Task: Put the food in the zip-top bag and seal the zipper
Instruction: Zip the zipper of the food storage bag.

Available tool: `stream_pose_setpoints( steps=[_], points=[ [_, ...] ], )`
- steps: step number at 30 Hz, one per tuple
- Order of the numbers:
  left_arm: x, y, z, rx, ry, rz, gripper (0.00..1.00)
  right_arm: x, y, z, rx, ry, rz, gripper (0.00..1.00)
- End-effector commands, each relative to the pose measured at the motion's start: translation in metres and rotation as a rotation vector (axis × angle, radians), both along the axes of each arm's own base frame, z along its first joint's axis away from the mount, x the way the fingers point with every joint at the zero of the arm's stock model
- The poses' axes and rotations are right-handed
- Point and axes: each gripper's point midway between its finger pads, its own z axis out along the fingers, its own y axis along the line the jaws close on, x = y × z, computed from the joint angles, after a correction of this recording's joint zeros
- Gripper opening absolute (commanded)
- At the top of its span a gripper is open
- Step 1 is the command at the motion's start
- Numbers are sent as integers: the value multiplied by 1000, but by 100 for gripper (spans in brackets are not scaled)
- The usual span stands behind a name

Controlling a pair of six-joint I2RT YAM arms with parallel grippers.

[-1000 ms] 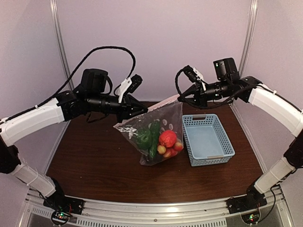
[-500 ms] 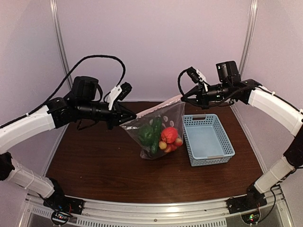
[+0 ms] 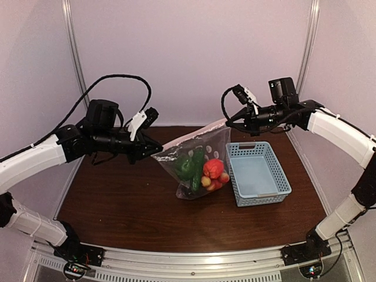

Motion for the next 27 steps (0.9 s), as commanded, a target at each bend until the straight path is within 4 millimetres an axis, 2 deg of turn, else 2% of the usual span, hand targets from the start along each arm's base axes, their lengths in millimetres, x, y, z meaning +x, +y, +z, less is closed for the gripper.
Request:
stream_pose_setpoints(
  steps=[1,14,18,21,24,26,27],
  points=[
    [2,15,-9,39,10,36,0,20,-10,4,8,-41,-64,0],
    [11,22,-17,67,15,44,0,34,-5,0,15,-21,-75,0],
    [15,25,-14,56,2,50,0,41,0,-2,17,-12,-73,0],
    [31,25,-4,27,-36,69,0,54,10,0,31,-17,-62,0],
    [61,22,11,3,-81,108,0,73,27,6,51,-18,-44,0],
    [81,14,34,-23,-115,117,0,85,37,16,66,-37,-36,0],
    [90,9,35,-17,-115,113,0,91,41,23,75,-52,-35,0]
  ],
)
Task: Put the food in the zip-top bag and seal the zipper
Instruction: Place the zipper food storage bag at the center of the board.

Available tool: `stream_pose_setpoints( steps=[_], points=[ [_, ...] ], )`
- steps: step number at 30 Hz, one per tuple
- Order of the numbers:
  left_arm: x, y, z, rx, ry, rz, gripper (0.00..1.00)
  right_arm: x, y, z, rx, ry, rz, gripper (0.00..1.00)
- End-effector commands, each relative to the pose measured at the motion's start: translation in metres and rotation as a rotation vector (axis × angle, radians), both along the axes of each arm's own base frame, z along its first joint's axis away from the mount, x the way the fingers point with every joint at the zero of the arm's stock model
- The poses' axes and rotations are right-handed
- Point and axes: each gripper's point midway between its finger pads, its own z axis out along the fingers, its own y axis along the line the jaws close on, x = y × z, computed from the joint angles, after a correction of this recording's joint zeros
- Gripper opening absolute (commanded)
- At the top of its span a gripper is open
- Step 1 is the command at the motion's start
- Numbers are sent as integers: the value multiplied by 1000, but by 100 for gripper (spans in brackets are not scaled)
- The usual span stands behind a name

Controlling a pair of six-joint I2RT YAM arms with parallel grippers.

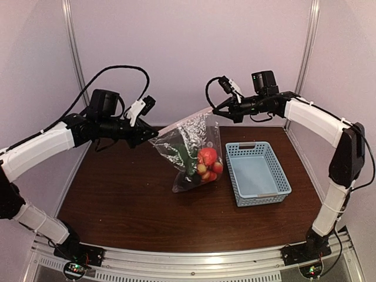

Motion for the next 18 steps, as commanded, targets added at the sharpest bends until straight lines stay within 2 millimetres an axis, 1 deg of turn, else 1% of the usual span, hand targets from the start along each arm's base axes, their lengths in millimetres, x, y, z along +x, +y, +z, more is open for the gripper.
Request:
stream_pose_setpoints(
  steps=[1,3,4,5,7,9,10,12,13,14,15,16,17,18],
  points=[
    [44,-17,46,-46,-111,6,0,30,15,36,56,-79,-13,0],
    [48,-21,63,-60,-134,-6,0,36,19,51,75,-111,-7,0],
    [48,-22,68,-66,-141,-14,0,34,19,55,80,-119,1,0],
    [45,-21,73,-70,-150,-20,0,31,19,57,83,-127,13,0],
    [35,-18,70,-70,-146,-36,0,21,17,51,83,-125,36,0],
    [21,-14,56,-68,-118,-61,0,9,14,33,70,-106,58,0],
    [12,-12,46,-69,-93,-80,0,2,11,20,59,-86,67,0],
    [-9,-10,20,-77,-6,-126,0,-15,7,-11,37,-29,94,0],
    [-21,-10,8,-86,44,-153,0,-27,6,-27,32,13,116,2],
    [-34,-10,-5,-101,101,-189,8,-38,4,-42,23,49,138,6],
    [-48,-10,-16,-117,157,-220,22,-52,4,-55,4,79,164,13],
    [-58,-9,-27,-124,202,-236,34,-65,2,-66,-19,104,188,24],
    [-66,-7,-35,-121,220,-235,42,-77,0,-72,-42,120,211,34],
    [-70,-4,-36,-122,206,-229,46,-85,-3,-74,-58,133,227,43]
  ],
)
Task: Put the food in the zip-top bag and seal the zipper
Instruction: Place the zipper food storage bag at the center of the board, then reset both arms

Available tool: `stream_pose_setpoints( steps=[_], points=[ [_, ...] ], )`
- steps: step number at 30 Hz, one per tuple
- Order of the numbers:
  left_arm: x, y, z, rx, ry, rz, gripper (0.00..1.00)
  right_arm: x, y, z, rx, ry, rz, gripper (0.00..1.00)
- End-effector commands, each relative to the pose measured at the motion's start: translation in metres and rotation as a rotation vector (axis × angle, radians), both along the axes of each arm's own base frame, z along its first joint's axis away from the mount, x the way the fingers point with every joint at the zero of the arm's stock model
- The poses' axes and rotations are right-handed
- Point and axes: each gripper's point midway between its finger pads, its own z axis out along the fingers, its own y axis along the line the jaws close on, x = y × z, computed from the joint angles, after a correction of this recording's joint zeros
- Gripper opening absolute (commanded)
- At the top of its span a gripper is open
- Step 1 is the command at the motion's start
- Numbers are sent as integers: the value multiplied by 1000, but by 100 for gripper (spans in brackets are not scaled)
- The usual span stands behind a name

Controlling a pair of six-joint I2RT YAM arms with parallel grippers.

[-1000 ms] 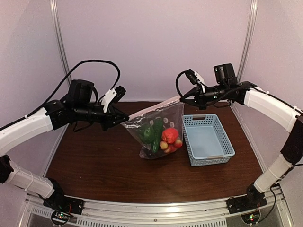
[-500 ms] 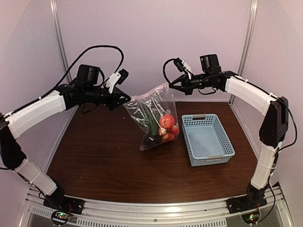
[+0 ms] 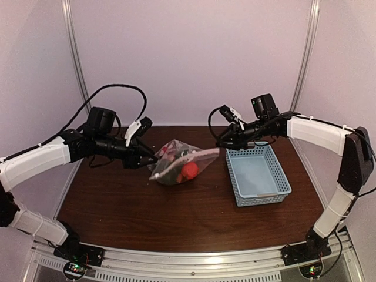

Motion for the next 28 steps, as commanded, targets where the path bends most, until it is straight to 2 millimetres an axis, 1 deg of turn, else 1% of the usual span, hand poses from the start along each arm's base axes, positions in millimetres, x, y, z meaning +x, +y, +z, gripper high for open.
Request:
stream_pose_setpoints(
  steps=[1,2,4,6,7,8,10,11,12,14,16,18,19,20,21,23,24,26,28],
  points=[
    [-36,1,-8,-71,61,-69,50,-49,-4,-11,-40,55,129,54],
    [-34,5,-1,-82,39,-32,55,-51,-7,-2,-50,41,129,64],
    [-20,17,21,-94,-56,76,69,-49,-18,10,-75,36,100,73],
    [-2,30,39,-86,-148,195,78,-37,-31,26,-64,44,11,82],
    [8,37,47,-77,-180,259,81,-29,-39,33,-50,55,-48,97],
    [18,44,54,-67,-201,326,83,-17,-48,41,-27,43,-110,99],
    [44,64,66,-27,-223,508,88,4,-72,53,5,49,-258,99],
    [53,73,73,-12,-222,581,92,16,-88,60,14,38,-349,100],
    [61,81,79,8,-227,643,95,26,-105,66,20,26,-434,100],
    [72,92,89,34,-233,731,96,41,-145,80,18,-22,-591,100],
    [77,104,104,33,-259,804,98,49,-179,95,-8,-95,-751,100],
    [78,115,118,20,-289,862,98,54,-217,112,-36,-177,-976,100],
    [77,119,125,14,-305,882,98,54,-236,120,-49,-217,-1079,99],
    [76,123,132,5,-318,897,98,48,-256,133,-50,-268,-1192,100],
    [75,126,137,-3,-326,908,98,43,-270,141,-54,-300,-1262,100],
    [72,129,146,-22,-332,917,98,30,-286,153,-46,-348,-1342,100],
    [70,129,150,-31,-334,915,98,24,-288,157,-35,-367,-1353,100],
    [69,127,152,-47,-332,906,98,15,-286,158,-10,-377,-1340,100],
    [69,125,150,-52,-333,894,98,10,-282,151,5,-368,-1312,99]
  ],
)
